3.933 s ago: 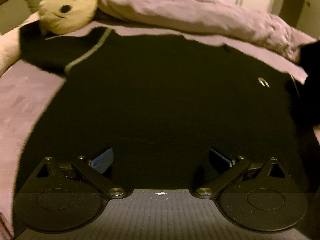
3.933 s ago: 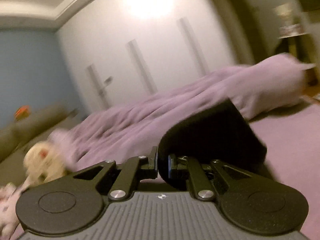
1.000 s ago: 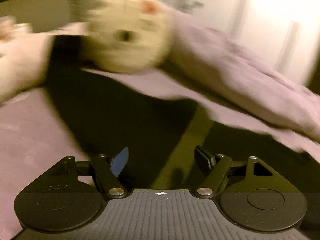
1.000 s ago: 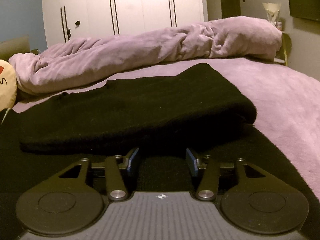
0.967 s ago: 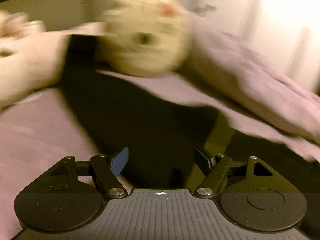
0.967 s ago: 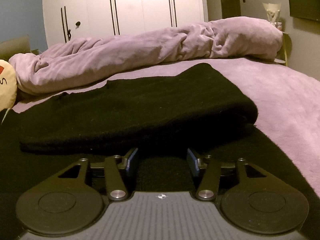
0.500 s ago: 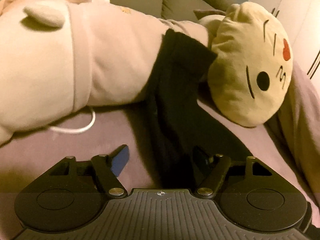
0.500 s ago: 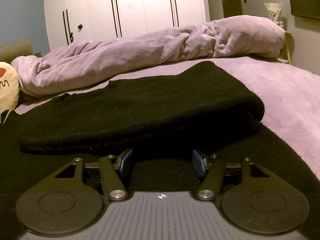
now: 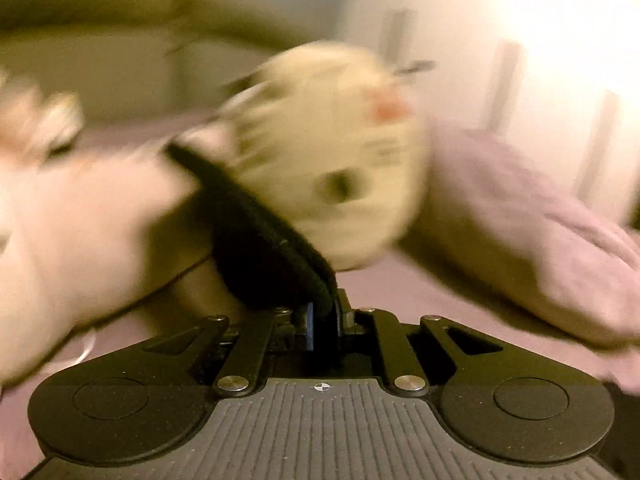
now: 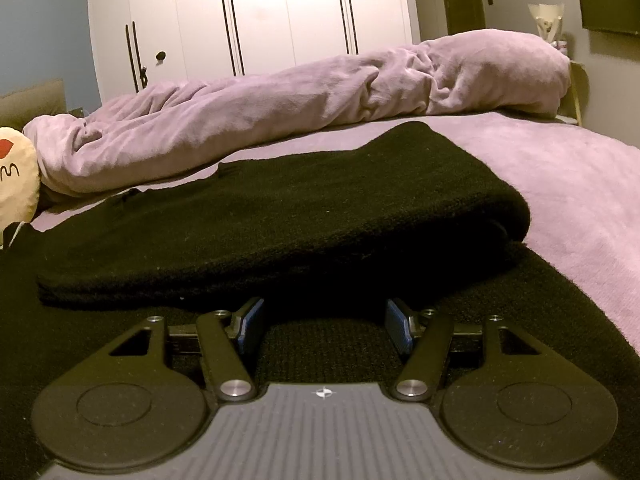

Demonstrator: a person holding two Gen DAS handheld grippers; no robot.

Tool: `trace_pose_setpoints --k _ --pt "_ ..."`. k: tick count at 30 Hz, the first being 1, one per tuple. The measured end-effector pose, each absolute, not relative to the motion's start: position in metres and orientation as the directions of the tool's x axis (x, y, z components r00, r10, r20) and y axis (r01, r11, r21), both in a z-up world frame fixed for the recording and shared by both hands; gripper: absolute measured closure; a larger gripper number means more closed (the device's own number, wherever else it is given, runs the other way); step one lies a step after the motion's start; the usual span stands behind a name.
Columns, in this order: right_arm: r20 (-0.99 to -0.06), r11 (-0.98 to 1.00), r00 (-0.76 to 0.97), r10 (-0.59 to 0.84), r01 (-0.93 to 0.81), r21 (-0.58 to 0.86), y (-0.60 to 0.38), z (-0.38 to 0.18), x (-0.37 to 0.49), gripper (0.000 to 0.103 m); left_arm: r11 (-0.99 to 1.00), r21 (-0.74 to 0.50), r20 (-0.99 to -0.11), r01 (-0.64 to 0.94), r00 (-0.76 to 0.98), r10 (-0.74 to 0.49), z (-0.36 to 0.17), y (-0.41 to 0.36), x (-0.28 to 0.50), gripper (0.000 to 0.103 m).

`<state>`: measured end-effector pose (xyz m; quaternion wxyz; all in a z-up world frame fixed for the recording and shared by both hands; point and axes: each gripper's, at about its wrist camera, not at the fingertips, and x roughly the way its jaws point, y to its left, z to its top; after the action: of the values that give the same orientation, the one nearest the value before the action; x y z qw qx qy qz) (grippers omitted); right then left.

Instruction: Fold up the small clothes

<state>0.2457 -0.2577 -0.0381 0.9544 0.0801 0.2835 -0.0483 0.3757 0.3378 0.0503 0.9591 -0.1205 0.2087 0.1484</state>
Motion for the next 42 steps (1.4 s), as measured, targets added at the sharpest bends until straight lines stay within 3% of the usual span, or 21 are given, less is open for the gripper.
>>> trace_pose_setpoints --k 3,6,9,12,18,21,24,30,32,37,41,42 --pt "-0.547 0.981 0.837 -0.038 0.136 0.139 -0.26 -0.039 0.246 0.041 0.989 -0.057 -0.375 -0.134 0.921 0.103 0.076 0.259 0.365 0.092" --pt "-0.544 0.979 0.838 -0.028 0.133 0.154 -0.263 -0.039 0.245 0.04 0.995 0.041 -0.38 0.092 0.922 -0.069 0.082 0.172 0.348 0.091" --pt "-0.544 0.978 0.839 -0.023 0.131 0.16 -0.264 -0.039 0.245 0.04 0.948 0.18 -0.462 0.264 0.873 -0.156 0.057 0.09 0.326 0.08" --pt "-0.543 0.977 0.839 -0.017 0.13 0.169 -0.264 -0.039 0.245 0.04 0.938 0.139 -0.58 0.318 0.794 -0.183 0.02 0.054 0.306 0.063" --pt "-0.542 0.977 0.84 0.003 0.113 0.18 -0.265 -0.038 0.245 0.033 0.993 -0.007 -0.658 0.116 0.748 -0.092 -0.014 0.073 0.238 0.04" --pt "-0.561 0.985 0.828 -0.012 0.108 0.137 -0.258 -0.034 0.248 0.03 0.998 -0.03 -0.685 -0.052 0.729 0.017 -0.015 0.1 0.206 0.039" --pt "-0.585 0.997 0.81 -0.041 0.069 0.024 -0.232 -0.015 0.252 0.03 0.989 -0.072 -0.704 -0.132 0.709 0.043 -0.016 0.125 0.179 0.035" --pt "-0.514 0.936 0.811 0.28 -0.349 -0.042 -0.123 0.011 0.248 0.03 0.967 -0.184 -0.741 -0.175 0.671 -0.02 -0.007 0.148 0.163 0.014" --pt "-0.518 0.892 0.78 0.351 -0.448 -0.07 -0.087 0.012 0.255 0.031 0.963 -0.208 -0.749 -0.172 0.661 -0.044 -0.004 0.151 0.166 0.013" --pt "-0.517 0.815 0.744 0.423 -0.561 -0.142 -0.02 0.013 0.281 0.034 0.937 -0.296 -0.744 -0.185 0.66 -0.105 -0.004 0.164 0.157 0.01" --pt "-0.531 0.791 0.711 0.46 -0.6 -0.118 0.008 0.015 0.307 0.034 0.934 -0.312 -0.742 -0.177 0.659 -0.123 -0.006 0.174 0.149 0.009" --pt "-0.547 0.784 0.694 0.468 -0.612 -0.106 0.011 0.013 0.312 0.039 0.933 -0.315 -0.741 -0.173 0.659 -0.129 -0.007 0.175 0.148 0.009"
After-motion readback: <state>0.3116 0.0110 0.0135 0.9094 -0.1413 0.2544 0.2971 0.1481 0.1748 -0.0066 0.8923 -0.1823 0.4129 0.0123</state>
